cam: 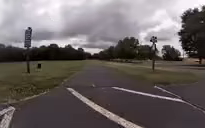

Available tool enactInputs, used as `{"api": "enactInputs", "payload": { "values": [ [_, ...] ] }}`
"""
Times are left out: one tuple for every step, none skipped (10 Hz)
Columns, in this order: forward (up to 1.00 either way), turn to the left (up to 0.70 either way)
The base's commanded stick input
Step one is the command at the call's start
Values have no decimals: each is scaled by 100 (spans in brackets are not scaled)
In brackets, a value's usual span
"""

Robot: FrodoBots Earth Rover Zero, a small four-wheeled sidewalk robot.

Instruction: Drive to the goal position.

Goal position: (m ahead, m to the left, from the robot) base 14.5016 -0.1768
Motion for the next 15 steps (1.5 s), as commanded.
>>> {"api": "enactInputs", "payload": {
  "values": [
    [70, 0],
    [70, 0],
    [70, 0],
    [70, 0],
    [70, 0],
    [70, 0],
    [70, 0],
    [70, 0],
    [70, 0],
    [70, 0],
    [70, 0],
    [70, 0],
    [70, 0],
    [70, 0],
    [70, 0]
  ]
}}
